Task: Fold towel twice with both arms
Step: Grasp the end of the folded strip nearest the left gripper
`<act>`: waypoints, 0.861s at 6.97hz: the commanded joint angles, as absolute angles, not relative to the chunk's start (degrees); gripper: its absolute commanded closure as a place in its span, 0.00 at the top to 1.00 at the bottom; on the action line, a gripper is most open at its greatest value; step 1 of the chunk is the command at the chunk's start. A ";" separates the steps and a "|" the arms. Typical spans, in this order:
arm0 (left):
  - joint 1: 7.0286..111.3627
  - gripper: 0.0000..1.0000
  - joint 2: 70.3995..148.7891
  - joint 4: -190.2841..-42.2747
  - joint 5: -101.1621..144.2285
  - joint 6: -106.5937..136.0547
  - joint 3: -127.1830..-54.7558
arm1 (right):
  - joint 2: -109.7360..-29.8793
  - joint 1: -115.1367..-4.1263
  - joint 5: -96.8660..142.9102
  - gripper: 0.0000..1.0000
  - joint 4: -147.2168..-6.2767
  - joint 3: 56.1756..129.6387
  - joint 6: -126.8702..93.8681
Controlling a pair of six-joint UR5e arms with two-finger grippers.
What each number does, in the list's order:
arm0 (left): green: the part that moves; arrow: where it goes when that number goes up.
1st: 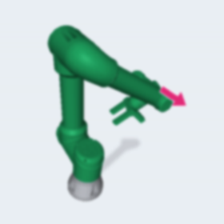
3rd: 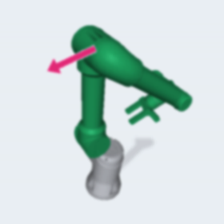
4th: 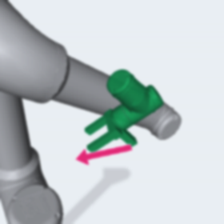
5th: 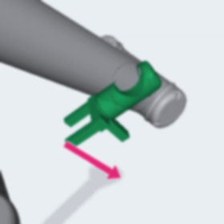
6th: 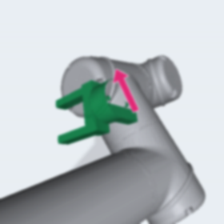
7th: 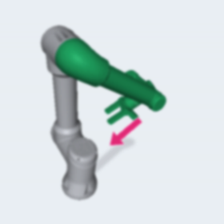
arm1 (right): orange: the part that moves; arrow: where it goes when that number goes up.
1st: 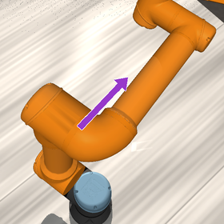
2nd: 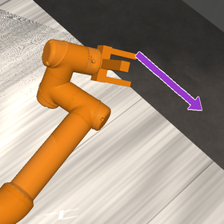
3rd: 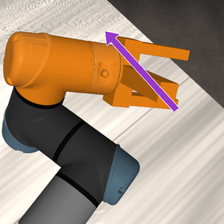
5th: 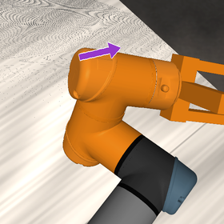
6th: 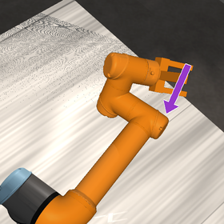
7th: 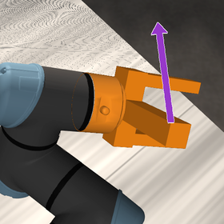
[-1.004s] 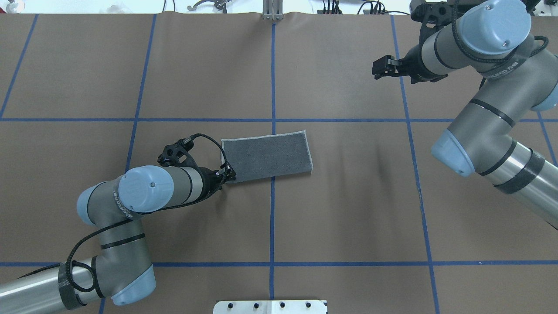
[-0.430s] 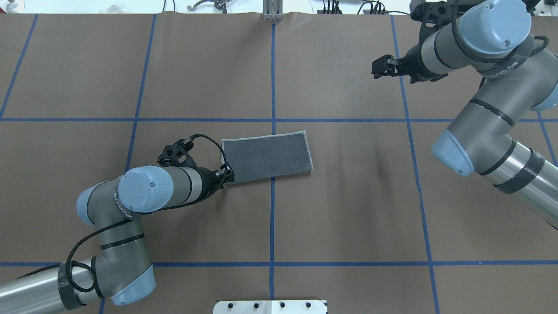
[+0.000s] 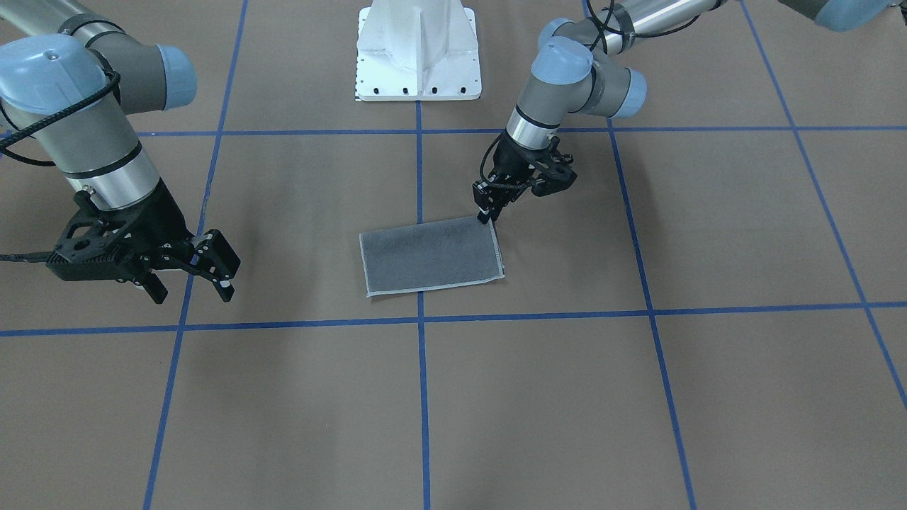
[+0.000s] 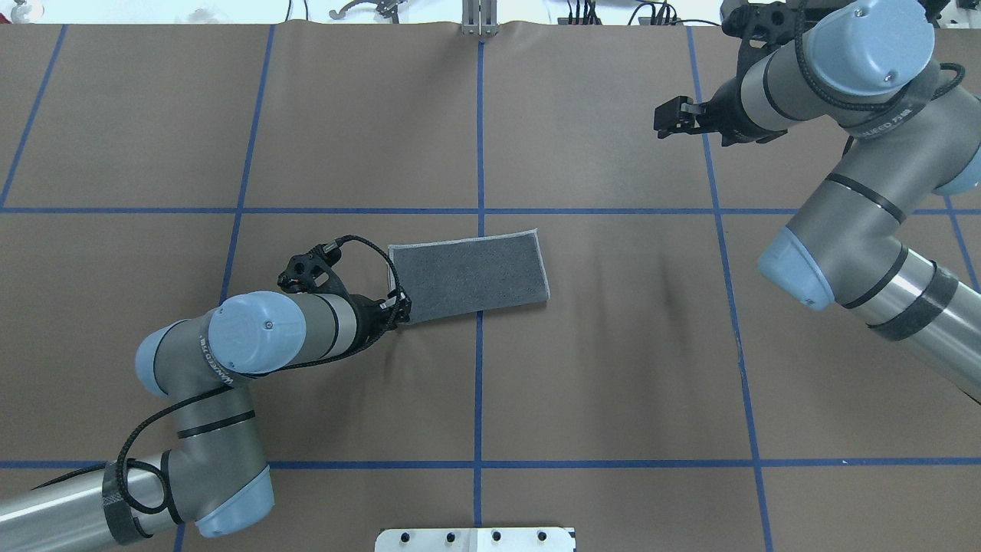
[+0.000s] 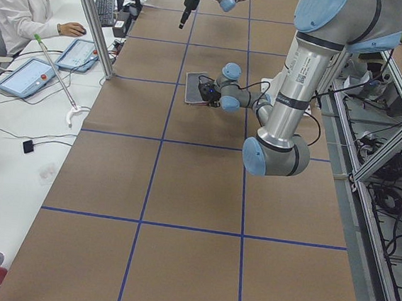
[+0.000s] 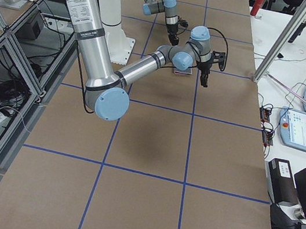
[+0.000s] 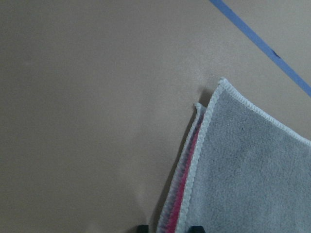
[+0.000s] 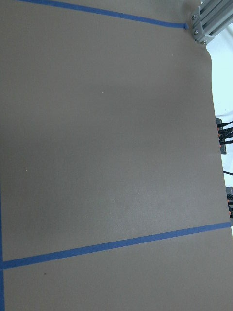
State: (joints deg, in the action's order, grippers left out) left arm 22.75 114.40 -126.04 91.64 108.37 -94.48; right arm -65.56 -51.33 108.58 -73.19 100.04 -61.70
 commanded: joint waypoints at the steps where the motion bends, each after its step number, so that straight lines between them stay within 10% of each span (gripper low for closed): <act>1: 22.76 0.25 114.35 -126.04 91.67 108.28 -94.48 | -65.57 -51.33 108.54 1.00 -73.21 100.02 -61.70; 6: 22.85 0.00 114.34 -125.95 91.41 108.28 -95.54 | -65.65 -51.33 108.63 1.00 -73.21 100.02 -61.61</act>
